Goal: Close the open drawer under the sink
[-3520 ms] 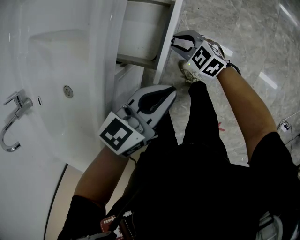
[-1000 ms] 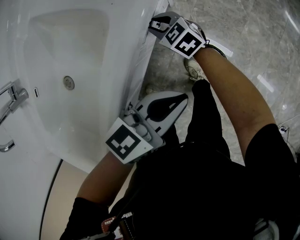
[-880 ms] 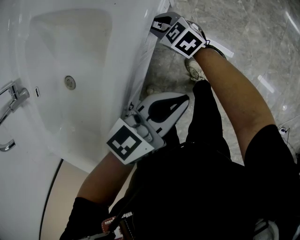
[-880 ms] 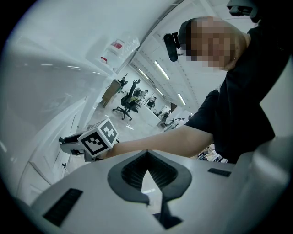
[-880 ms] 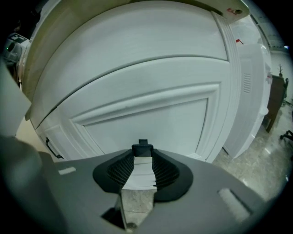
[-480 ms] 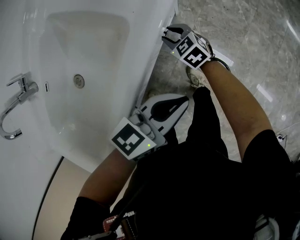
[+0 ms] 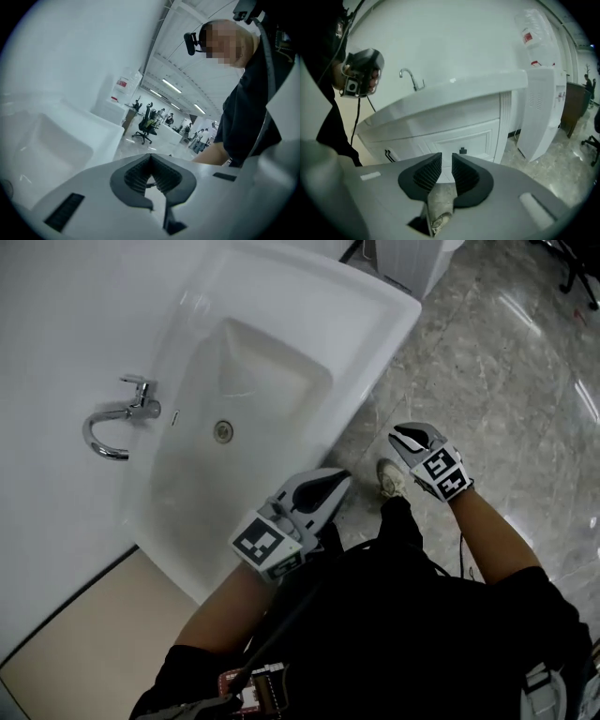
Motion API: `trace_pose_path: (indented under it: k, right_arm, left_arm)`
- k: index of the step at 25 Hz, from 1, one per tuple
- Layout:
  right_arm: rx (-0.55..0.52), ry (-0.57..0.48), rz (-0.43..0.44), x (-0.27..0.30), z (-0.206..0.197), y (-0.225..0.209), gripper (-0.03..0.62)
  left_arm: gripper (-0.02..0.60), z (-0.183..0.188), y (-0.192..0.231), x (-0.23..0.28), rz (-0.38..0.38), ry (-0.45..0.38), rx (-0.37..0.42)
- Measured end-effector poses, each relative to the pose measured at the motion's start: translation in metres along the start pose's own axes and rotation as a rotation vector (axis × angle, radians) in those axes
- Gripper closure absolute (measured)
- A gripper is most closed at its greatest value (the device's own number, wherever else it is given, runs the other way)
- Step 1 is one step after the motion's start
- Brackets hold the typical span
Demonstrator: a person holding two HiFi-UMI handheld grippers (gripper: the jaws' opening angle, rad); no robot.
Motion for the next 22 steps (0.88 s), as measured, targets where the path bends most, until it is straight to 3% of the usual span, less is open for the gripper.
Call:
trace_pose_path:
  k: [6, 10, 16, 22]
  right_arm:
    - [-0.071, -0.126, 0.047, -0.073, 0.098, 0.021, 0.581]
    - [-0.156, -0.205, 0.106, -0.099, 0.173, 0.028, 0.592]
    - [-0.230, -0.221, 0.186, -0.115, 0.235, 0.074, 0.592]
    - [-0.314, -0.259, 0.293, -0.108, 0.297, 0.149, 0.592]
  left_arm:
    - [0.581, 0.065, -0.015, -0.062, 0.188, -0.149, 0.036]
    - [0.581, 0.107, -0.028, -0.109, 0.301, -0.310, 0.074]
    - [0.581, 0.115, -0.042, -0.211, 0.529, -0.426, 0.069]
    - [0.581, 0.103, -0.051, -0.330, 0.692, -0.603, 0.069]
Point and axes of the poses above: the fingertips, and each gripper's own axes: x forward along the fingers, y to its left, z out of its top, the point moved 1 cm from there along -x, backward along the fingers
